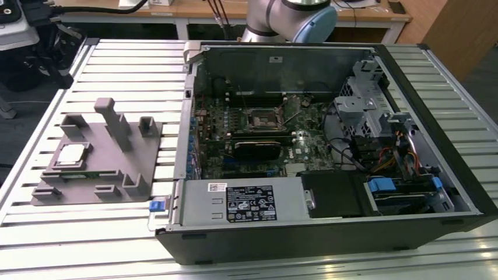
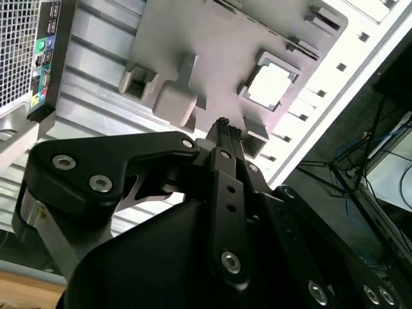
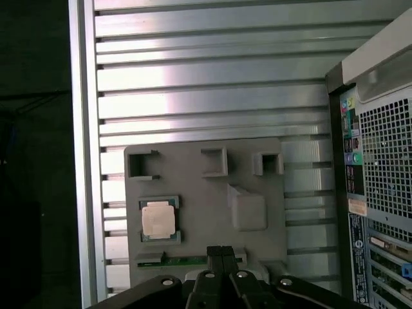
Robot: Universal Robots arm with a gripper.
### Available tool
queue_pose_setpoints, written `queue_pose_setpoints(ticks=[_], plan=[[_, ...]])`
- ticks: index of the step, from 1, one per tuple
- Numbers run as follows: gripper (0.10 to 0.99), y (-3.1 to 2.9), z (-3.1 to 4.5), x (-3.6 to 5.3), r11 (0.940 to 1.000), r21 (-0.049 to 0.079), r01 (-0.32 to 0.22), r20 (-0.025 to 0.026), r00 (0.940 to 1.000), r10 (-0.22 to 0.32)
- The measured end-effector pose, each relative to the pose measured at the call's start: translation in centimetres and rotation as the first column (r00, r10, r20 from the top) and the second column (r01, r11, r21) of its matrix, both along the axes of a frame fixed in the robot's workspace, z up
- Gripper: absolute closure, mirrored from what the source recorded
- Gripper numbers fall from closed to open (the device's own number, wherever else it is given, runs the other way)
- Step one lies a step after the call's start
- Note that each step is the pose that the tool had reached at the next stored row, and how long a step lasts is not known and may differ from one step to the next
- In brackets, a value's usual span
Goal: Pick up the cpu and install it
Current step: 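Reach for the cpu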
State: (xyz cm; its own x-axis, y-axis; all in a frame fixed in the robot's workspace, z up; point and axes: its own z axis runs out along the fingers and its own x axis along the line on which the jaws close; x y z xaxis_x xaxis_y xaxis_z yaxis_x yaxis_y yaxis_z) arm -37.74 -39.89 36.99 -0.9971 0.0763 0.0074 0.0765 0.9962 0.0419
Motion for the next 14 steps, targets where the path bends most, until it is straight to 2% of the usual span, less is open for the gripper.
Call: queue_pose_setpoints(ticks=[14], plan=[[0.965, 0.00, -0.09, -2.20, 1.0000, 0.000, 0.000, -0.0002, 1.0000, 0.000]])
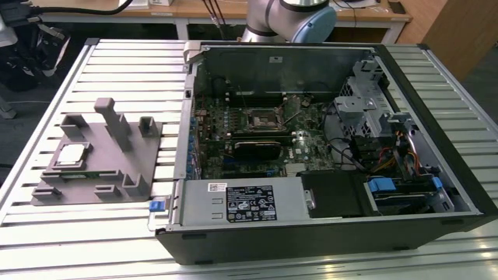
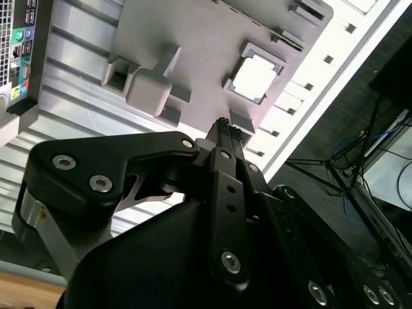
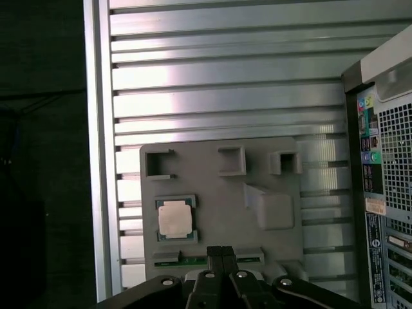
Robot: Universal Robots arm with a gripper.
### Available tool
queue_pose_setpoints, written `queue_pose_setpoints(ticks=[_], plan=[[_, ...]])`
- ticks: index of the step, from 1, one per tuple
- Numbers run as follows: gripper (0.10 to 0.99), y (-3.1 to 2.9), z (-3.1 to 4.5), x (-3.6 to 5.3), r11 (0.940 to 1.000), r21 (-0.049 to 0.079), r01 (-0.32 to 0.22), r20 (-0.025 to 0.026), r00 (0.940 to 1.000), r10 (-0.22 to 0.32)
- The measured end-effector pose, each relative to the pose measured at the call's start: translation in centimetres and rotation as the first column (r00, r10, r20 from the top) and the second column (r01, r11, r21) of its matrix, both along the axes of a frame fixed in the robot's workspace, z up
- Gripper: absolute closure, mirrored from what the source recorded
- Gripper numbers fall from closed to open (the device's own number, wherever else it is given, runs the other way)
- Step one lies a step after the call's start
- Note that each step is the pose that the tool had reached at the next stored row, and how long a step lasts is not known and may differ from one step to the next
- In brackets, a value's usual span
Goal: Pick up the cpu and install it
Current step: 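Reach for the cpu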
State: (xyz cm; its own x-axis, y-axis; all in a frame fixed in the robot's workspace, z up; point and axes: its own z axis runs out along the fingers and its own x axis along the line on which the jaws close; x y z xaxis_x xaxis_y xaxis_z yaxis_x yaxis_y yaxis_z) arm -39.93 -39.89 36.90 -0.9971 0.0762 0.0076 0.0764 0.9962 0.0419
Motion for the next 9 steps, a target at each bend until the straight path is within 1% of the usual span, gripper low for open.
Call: queue_pose_setpoints(ticks=[9], plan=[[0.965, 0.00, -0.06, -1.32, 1.0000, 0.000, 0.000, 0.0000, 1.0000, 0.000]])
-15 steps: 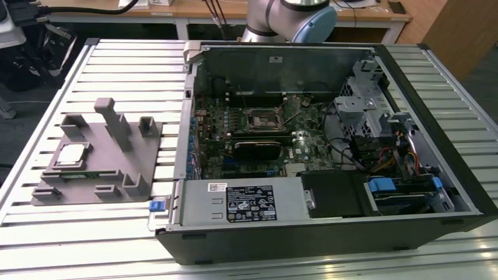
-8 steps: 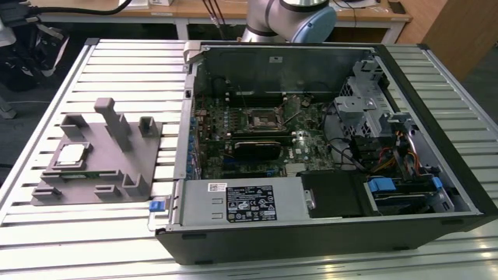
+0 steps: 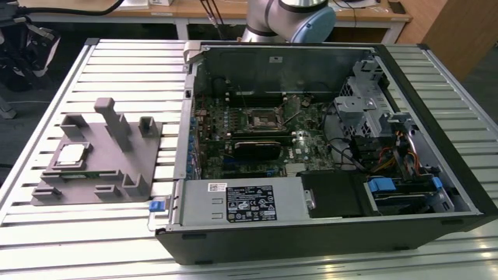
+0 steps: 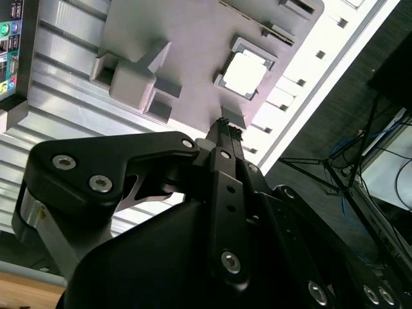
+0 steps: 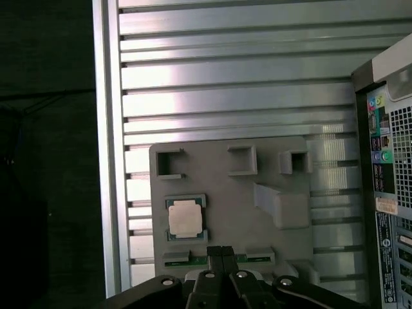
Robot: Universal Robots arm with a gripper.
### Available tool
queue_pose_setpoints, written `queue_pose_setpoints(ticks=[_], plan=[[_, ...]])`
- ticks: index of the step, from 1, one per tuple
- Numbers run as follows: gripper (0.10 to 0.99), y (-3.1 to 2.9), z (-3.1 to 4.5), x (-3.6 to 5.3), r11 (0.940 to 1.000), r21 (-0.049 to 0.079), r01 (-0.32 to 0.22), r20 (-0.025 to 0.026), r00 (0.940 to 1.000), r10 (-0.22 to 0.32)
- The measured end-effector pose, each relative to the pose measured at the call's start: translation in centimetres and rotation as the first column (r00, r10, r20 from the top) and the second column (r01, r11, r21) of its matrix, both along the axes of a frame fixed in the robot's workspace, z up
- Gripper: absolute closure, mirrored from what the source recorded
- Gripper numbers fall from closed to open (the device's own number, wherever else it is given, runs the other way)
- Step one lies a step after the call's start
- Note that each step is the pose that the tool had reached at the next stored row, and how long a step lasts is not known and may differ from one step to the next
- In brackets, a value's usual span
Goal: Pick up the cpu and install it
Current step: 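Reach for the cpu, then pick up the cpu and move it towards the insertion slot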
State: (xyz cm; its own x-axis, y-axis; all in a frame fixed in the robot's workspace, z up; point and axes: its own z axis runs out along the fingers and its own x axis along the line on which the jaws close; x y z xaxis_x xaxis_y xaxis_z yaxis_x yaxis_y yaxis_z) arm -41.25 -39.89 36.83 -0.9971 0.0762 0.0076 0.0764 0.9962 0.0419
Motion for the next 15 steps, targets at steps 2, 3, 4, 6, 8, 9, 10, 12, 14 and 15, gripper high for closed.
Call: queue_pose_setpoints(ticks=[2, 3, 4, 6, 8, 9, 10, 12, 14, 15], plan=[[0.965, 0.00, -0.01, -0.28, 1.0000, 0.000, 0.000, -0.0001, 1.0000, 0.000], [0.965, 0.00, -0.02, -0.41, 1.0000, 0.000, 0.000, -0.0001, 1.0000, 0.000], [0.965, 0.00, -0.03, -0.56, 1.0000, 0.000, 0.000, 0.0000, 1.0000, 0.000], [0.965, 0.00, -0.04, -1.27, 1.0000, 0.000, 0.000, -0.0002, 1.0000, 0.000], [0.965, 0.00, -0.05, -1.72, 1.0000, 0.000, 0.000, -0.0001, 1.0000, 0.000], [0.965, 0.01, -0.05, -1.94, 1.0000, 0.000, 0.000, -0.0003, 1.0000, 0.000], [0.965, 0.01, -0.07, -2.14, 1.0000, 0.000, 0.000, -0.0002, 1.0000, 0.000], [0.965, 0.01, -0.08, -2.55, 1.0000, 0.000, 0.000, -0.0002, 1.0000, 0.000], [0.965, 0.01, -0.09, -2.87, 1.0000, 0.000, 0.000, -0.0001, 1.0000, 0.000], [0.965, 0.01, -0.09, -2.99, 1.0000, 0.000, 0.000, -0.0002, 1.0000, 0.000]])
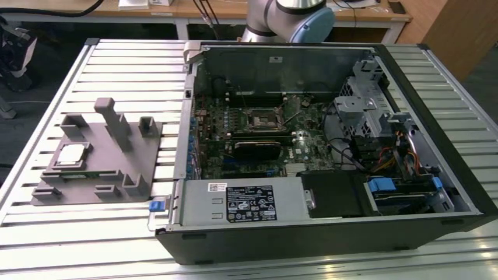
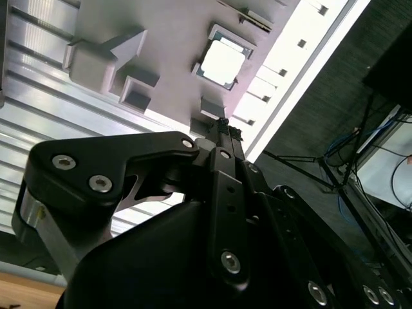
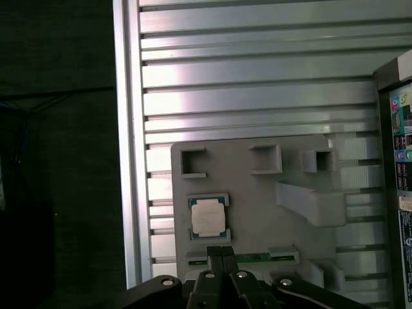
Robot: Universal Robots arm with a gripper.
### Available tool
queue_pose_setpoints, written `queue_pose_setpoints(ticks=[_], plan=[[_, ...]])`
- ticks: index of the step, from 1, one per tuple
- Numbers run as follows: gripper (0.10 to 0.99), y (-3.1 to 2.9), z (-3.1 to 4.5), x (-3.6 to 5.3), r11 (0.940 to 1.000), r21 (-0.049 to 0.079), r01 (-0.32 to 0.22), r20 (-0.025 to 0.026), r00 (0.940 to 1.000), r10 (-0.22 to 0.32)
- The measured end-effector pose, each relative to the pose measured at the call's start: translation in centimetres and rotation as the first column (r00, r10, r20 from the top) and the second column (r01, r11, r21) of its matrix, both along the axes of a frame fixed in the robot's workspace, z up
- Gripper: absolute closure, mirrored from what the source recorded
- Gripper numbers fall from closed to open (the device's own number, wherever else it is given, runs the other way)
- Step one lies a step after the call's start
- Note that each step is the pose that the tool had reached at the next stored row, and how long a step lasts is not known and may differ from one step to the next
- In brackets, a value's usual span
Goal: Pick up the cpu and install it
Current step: 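Pick up the cpu and move it towards the insertion slot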
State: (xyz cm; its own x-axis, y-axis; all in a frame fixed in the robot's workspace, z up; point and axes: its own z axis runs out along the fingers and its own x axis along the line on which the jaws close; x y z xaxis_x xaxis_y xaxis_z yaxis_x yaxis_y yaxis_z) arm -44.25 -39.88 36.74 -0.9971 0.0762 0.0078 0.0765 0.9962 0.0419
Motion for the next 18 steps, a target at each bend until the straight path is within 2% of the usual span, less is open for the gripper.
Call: queue_pose_setpoints(ticks=[6, 10, 18], plan=[[0.965, 0.00, -0.21, -0.15, 1.0000, 0.000, 0.000, -0.0025, 1.0000, 0.000], [0.965, -0.03, -0.32, -0.16, 1.0000, 0.000, 0.000, 0.0021, 1.0000, 0.000], [0.965, -0.04, -0.53, -0.17, 1.0000, 0.000, 0.000, 0.0024, 1.0000, 0.000]])
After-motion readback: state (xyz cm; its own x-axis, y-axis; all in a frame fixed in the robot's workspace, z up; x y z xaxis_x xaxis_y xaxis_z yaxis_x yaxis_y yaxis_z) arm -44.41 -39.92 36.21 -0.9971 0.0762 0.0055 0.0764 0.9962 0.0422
